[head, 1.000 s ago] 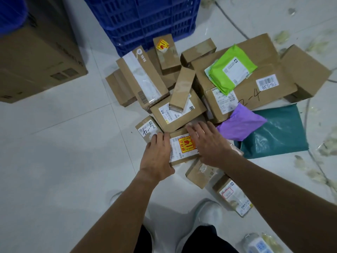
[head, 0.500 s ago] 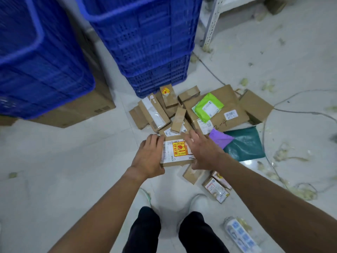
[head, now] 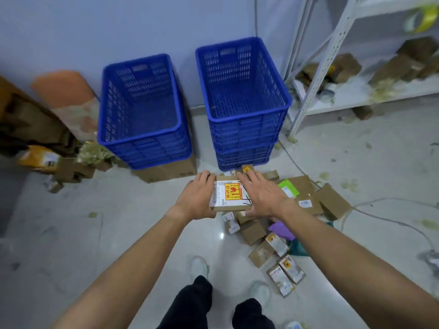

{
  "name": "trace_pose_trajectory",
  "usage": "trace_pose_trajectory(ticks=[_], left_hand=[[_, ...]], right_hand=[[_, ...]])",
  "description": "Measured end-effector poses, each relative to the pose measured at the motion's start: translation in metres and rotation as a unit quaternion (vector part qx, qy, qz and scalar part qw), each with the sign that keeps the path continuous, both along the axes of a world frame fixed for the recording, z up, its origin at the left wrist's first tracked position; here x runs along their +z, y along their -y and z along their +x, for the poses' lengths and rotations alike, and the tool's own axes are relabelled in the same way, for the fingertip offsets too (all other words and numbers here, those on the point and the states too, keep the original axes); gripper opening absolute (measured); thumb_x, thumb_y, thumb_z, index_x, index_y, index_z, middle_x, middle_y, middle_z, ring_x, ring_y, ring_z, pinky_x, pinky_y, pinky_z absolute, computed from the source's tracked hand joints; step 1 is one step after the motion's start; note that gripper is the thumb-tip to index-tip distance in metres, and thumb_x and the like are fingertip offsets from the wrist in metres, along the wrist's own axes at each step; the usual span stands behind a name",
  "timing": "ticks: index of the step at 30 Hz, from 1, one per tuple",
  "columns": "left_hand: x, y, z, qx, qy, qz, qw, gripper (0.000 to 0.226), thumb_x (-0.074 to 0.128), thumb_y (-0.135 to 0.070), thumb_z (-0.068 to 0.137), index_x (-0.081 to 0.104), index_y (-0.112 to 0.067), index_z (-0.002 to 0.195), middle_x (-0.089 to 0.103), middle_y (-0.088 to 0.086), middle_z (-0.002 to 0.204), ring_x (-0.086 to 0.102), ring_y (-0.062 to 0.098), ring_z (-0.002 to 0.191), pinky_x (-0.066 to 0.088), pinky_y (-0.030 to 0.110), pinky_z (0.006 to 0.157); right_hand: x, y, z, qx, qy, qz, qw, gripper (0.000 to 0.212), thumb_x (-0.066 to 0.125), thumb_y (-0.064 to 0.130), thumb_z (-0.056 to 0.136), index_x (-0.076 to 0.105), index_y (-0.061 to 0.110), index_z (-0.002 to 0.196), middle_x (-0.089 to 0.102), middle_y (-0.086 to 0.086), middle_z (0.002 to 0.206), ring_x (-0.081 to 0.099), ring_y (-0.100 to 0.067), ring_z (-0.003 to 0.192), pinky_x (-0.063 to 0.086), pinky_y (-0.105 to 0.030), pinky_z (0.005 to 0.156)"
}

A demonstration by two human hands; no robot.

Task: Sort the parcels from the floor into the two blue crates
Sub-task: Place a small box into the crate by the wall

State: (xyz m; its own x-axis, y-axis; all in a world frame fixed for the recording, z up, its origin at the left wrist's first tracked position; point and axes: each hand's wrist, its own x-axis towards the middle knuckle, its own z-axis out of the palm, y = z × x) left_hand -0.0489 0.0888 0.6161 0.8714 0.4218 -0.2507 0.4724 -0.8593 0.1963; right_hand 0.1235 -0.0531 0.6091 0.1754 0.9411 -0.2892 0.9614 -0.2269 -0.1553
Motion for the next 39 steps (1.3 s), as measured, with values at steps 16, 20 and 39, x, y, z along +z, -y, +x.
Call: trace_pose_trajectory(ticks=[16, 20, 39], left_hand=[[0.106, -0.198, -0.116, 0.062, 0.1, 0.034, 0.992, 0.102, 0.083, -0.064, 0.048, 0.04, -0.019, 0.128, 0.036, -0.004, 0.117, 0.042, 0.014, 0.102, 0.051, 0.033, 0.085], [0.126, -0.267, -0.141, 0.067, 0.111, 0.06, 0.99, 0.097, 0.082, -0.063, 0.055, 0.038, -0.02, 0.13, 0.038, -0.001, 0.121, 0.043, 0.016, 0.107, 0.049, 0.034, 0.086], [0.083, -0.468, -0.107, 0.108, 0.032, 0.046, 0.993, 0.105, 0.079, -0.064, 0.053, 0.038, -0.017, 0.136, 0.039, -0.001, 0.122, 0.044, 0.017, 0.108, 0.052, 0.039, 0.089]], right_hand=[[0.108, -0.217, -0.096, 0.063, 0.077, 0.064, 0.993, 0.12, 0.072, 0.064, 0.061, 0.013, 0.014, 0.153, 0.038, -0.005, 0.135, 0.041, -0.023, 0.123, 0.037, -0.038, 0.109], [0.133, -0.287, -0.126, 0.062, 0.086, 0.083, 0.991, 0.119, 0.073, 0.062, 0.065, 0.012, 0.013, 0.154, 0.035, -0.007, 0.141, 0.037, -0.025, 0.127, 0.039, -0.04, 0.107], [0.085, -0.502, -0.079, 0.095, 0.059, 0.05, 0.992, 0.116, 0.068, 0.072, 0.062, 0.021, 0.013, 0.15, 0.041, -0.005, 0.133, 0.045, -0.025, 0.116, 0.042, -0.039, 0.098]])
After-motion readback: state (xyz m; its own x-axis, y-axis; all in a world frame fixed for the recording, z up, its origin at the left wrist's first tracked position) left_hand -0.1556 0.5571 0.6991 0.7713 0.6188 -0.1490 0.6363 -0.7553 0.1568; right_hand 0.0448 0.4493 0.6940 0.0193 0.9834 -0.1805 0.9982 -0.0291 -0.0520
